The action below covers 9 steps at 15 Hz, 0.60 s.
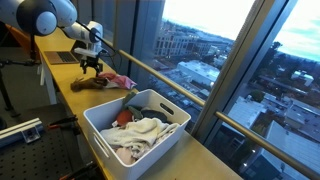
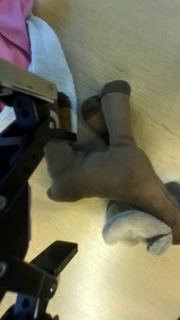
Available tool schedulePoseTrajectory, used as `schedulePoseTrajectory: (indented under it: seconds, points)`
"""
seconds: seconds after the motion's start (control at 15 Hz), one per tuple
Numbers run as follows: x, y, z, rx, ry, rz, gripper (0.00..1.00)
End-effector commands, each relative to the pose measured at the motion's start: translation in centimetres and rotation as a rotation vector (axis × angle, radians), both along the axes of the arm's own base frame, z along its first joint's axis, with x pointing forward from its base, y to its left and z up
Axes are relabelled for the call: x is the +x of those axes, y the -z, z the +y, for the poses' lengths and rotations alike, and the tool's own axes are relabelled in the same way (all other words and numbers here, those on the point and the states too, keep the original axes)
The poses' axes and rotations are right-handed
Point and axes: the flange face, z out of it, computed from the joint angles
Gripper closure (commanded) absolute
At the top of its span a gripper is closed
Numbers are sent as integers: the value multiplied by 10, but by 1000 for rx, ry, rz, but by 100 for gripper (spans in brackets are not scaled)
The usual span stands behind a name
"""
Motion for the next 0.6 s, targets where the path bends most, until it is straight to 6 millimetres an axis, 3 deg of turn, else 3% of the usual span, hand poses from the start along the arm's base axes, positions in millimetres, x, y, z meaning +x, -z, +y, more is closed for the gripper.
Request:
schedulePoseTrajectory:
  seconds: [0.0,0.27,0.53]
  points:
    - [-9,1,-23,-47,25,-4,0]
    - [-6,21,-54,-61,41,-2,0]
    - [-4,46,-69,-44,48,-1,2]
